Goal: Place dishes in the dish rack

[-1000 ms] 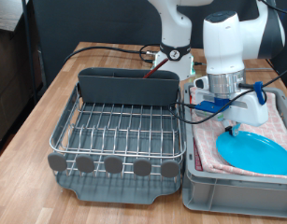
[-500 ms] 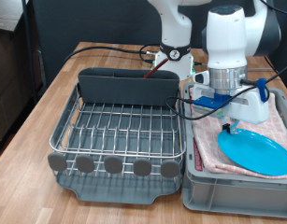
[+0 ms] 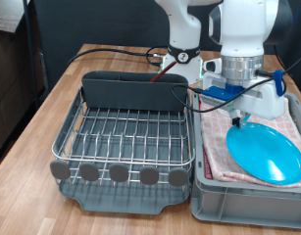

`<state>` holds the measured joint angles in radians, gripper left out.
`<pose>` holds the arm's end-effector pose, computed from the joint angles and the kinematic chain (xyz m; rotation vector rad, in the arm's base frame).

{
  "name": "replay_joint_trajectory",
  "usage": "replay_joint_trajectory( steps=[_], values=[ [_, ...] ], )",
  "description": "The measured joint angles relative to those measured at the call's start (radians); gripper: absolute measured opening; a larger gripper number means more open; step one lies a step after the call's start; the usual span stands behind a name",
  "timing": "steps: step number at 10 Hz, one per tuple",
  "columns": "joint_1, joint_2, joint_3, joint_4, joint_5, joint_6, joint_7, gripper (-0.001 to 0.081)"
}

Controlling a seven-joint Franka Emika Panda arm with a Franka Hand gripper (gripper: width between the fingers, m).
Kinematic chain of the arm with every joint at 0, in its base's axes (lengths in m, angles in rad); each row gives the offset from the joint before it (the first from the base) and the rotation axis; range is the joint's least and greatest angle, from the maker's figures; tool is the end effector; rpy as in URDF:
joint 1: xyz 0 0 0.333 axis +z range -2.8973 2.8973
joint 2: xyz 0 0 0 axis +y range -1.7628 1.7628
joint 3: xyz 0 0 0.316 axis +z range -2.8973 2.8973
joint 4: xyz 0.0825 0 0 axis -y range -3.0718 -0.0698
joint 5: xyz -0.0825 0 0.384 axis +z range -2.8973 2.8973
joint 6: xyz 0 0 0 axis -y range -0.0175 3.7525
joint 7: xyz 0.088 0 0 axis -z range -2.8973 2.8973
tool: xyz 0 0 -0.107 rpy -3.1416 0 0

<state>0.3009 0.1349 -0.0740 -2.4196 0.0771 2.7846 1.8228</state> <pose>0.5033 0.1124 0.2771 -1.9725 2.1637 -0.1443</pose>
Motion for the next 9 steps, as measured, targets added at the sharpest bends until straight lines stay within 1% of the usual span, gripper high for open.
replay_joint_trajectory(
  steps=[2,3,5,7,9],
  values=[
    [0.001,-0.05,-0.015,0.003,-0.105,-0.092,0.098,0.0022],
    [0.001,-0.077,-0.019,0.004,-0.144,-0.145,0.13,0.0018],
    [0.001,-0.13,-0.022,0.007,-0.201,-0.242,0.153,0.0017],
    [0.001,-0.174,-0.022,0.018,-0.245,-0.334,0.155,0.0017],
    [0.001,-0.207,-0.018,0.05,-0.284,-0.456,0.149,0.0017]
  ],
)
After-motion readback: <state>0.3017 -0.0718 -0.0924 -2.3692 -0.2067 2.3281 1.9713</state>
